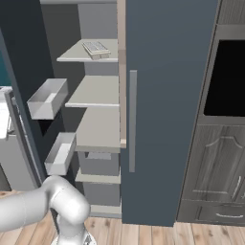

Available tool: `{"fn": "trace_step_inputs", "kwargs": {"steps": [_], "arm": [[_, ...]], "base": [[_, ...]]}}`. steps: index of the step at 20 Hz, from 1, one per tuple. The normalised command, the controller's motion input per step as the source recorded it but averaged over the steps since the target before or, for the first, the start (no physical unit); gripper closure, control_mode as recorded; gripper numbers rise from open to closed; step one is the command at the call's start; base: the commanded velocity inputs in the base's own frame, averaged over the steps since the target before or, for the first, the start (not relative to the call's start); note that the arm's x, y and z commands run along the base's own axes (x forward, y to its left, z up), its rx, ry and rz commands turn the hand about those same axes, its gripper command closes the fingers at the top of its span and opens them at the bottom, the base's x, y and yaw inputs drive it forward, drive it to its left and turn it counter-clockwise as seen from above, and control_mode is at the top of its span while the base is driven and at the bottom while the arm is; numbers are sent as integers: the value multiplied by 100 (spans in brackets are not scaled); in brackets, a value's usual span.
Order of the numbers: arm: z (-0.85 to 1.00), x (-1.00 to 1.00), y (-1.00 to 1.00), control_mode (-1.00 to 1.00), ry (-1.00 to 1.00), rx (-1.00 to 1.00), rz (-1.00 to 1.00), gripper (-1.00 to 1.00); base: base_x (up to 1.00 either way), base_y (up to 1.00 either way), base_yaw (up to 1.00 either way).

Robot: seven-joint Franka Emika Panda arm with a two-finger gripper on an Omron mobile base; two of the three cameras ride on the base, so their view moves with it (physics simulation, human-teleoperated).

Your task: The ice cube tray has been filled with water. Take the tray and place it in the freezer to make ice. Close the freezer door after placing the tray.

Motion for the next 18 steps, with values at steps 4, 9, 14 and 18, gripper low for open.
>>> {"fn": "trace_step_inputs", "kwargs": {"steps": [4, 9, 14, 18], "arm": [[-18, 1, -57, -100, 1, 0, -10, -100], [-12, 0, -78, -100, 0, 0, -9, -100], [-2, 0, -91, -100, 0, 0, -3, -100], [0, 5, -93, -100, 0, 0, 0, -100]], "base": [[0, 0, 0], [0, 0, 0], [0, 0, 0], [0, 0, 0]]}}
